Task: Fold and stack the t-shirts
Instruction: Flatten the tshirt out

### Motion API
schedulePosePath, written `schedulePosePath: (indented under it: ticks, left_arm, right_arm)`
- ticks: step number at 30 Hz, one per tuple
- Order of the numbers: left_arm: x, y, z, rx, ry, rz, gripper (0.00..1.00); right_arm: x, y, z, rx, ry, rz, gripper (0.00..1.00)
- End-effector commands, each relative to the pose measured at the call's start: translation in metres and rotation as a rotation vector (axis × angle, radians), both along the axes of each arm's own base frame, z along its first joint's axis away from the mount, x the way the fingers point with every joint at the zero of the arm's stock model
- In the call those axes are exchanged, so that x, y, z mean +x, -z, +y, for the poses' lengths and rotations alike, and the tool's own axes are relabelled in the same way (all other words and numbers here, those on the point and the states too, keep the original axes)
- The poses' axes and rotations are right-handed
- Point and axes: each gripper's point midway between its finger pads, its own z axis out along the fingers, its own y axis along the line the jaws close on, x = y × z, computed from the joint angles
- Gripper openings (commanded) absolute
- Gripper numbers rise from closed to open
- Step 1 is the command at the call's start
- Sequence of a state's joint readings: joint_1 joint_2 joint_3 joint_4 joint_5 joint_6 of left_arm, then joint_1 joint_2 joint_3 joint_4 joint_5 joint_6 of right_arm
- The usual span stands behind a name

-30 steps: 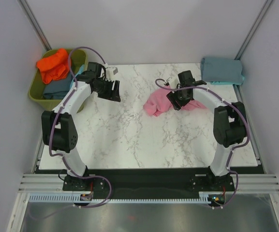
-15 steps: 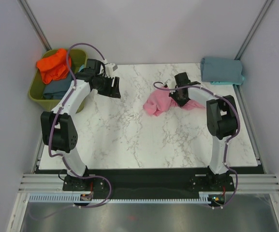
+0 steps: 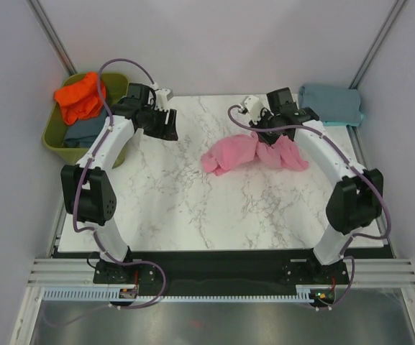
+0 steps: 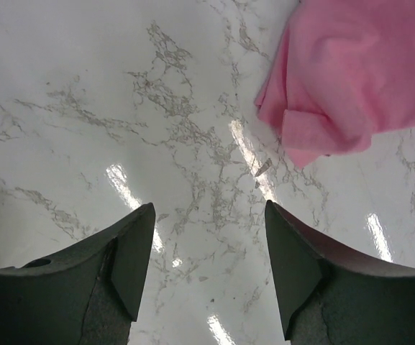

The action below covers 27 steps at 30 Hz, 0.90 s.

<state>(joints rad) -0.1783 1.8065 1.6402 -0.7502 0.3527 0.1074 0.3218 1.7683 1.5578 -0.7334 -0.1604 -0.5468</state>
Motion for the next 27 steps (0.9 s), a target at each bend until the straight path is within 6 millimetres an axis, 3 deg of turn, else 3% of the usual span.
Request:
schedulePosePath:
  ticks: [1,4,6,7,8,9,11,12,14,15,18,19,20,22,23,27]
  left_arm:
    - [0.021,-0.02,0.009,0.03,-0.009,-0.1,0.7]
    - [0.03,-0.021,0.012,0.031,-0.025,-0.104,0.7]
    - [0.035,-0.026,0.01,0.021,-0.023,-0.118,0.7]
    - [0.035,-0.026,0.008,0.015,-0.021,-0.116,0.7]
    - [0.036,-0.026,0.006,0.003,-0.02,-0.112,0.7]
    - [0.036,-0.024,0.006,0.003,-0.02,-0.107,0.7]
    - [0.033,-0.022,0.004,-0.013,-0.017,-0.093,0.7]
    - [0.032,-0.022,0.003,-0.017,-0.018,-0.091,0.7]
    - [0.026,-0.024,0.0,-0.04,-0.01,-0.076,0.71]
    - [0.018,-0.023,-0.005,-0.061,0.014,-0.055,0.71]
    - [-0.008,-0.032,-0.018,-0.11,0.144,-0.041,0.7]
    - [-0.02,-0.03,-0.019,-0.114,0.162,-0.012,0.69]
    - [-0.035,-0.026,-0.025,-0.118,0.194,0.013,0.68]
    - [-0.058,-0.015,-0.038,-0.084,0.29,0.054,0.65]
    - [-0.075,0.0,-0.038,-0.046,0.316,0.111,0.63]
    - [-0.103,0.029,-0.042,0.131,0.433,0.118,0.57]
  right_arm:
    - [-0.039,-0.119,0.048,0.184,-0.234,-0.18,0.0]
    - [-0.041,-0.164,0.052,0.249,-0.21,-0.259,0.0]
    - [-0.03,-0.165,0.046,0.256,-0.162,-0.256,0.04]
    - [-0.022,-0.157,0.04,0.253,-0.112,-0.236,0.12]
    - [-0.01,-0.132,0.03,0.235,-0.05,-0.175,0.26]
    - [-0.002,-0.123,0.021,0.212,-0.017,-0.168,0.38]
    - [0.02,-0.079,-0.009,0.148,0.145,-0.11,0.52]
    - [0.026,-0.066,-0.021,0.124,0.209,-0.101,0.6]
    - [0.037,-0.046,-0.047,0.074,0.352,-0.085,0.61]
    - [0.038,-0.047,-0.05,0.08,0.37,-0.087,0.61]
    - [0.028,-0.064,-0.04,0.158,0.321,-0.116,0.61]
    - [0.02,-0.058,-0.036,0.173,0.301,-0.096,0.61]
    - [0.013,-0.066,-0.032,0.196,0.277,-0.108,0.61]
    - [0.001,-0.053,-0.028,0.21,0.255,-0.067,0.61]
    - [-0.002,-0.05,-0.028,0.211,0.256,-0.061,0.61]
    - [-0.001,-0.032,-0.028,0.207,0.289,-0.01,0.61]
